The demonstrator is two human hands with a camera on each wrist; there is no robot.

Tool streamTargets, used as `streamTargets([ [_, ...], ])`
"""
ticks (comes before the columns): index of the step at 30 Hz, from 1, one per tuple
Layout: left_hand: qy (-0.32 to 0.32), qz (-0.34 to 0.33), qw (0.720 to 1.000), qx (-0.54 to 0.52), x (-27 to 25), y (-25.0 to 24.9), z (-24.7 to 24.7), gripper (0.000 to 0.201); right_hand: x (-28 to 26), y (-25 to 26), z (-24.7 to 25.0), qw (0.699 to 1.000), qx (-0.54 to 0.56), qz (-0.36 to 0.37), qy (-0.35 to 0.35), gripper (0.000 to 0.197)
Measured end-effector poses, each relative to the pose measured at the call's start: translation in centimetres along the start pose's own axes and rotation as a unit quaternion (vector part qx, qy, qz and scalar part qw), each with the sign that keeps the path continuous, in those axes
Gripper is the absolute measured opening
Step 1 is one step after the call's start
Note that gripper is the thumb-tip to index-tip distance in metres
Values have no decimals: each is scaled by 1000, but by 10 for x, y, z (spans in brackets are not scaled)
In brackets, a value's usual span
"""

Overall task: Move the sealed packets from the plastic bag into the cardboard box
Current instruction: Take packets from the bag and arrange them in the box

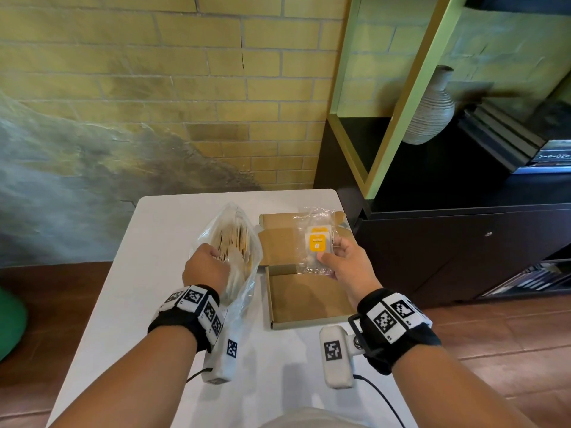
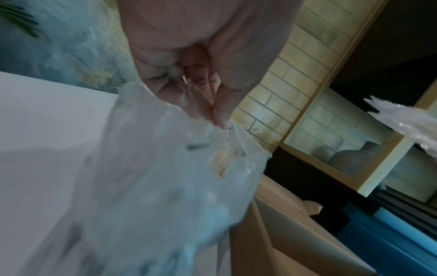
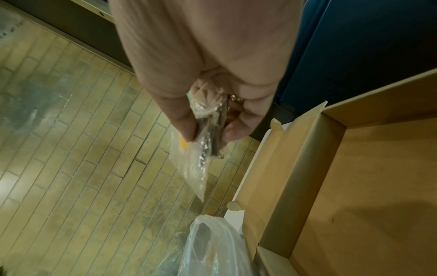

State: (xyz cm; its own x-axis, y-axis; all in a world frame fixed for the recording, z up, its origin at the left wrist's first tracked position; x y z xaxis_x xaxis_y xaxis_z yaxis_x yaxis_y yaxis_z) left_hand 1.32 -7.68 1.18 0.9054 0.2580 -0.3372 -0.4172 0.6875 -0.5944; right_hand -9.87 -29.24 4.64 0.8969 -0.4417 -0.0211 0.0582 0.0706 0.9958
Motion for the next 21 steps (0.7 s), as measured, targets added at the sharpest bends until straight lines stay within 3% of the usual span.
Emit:
streamTargets([
  [3,6,2,999,-38,-2,-3,6,21,1,-2,-2,1000,-4,-1,4,18],
  [6,23,-40,996,-79,-4,-7,9,15,2,-4,-3,1000,-12,-1,8,18],
  [8,51,-59,990,-121,-7,-14,10,28,2,-5,-4,1000,-11,-2,10,18],
  [13,224,-40,946,-233,-31,-41,9,20,3,-7,-7,1000,3,0,19,19],
  [15,271,-58,928,-249,-40,-49,6,26,3,-7,-9,1000,10,2,25,20],
  [21,283,-130,917,-248,-50,-64,-2,43,5,-12,-5,1000,-4,7,13,17],
])
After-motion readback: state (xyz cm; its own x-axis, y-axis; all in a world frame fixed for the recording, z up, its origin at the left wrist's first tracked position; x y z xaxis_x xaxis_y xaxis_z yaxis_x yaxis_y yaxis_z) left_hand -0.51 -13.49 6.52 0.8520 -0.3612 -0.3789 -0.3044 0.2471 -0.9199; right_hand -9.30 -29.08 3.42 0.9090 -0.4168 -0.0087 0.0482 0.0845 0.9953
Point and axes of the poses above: each hand's wrist, its own x-axis towards the middle knuckle, its own z-axis out of the back of the hand, y = z × x, the point moved 2 cm from there along x, towards the middle knuckle, and after that the axes turned 11 degrees about z, right-handed, at the moved point
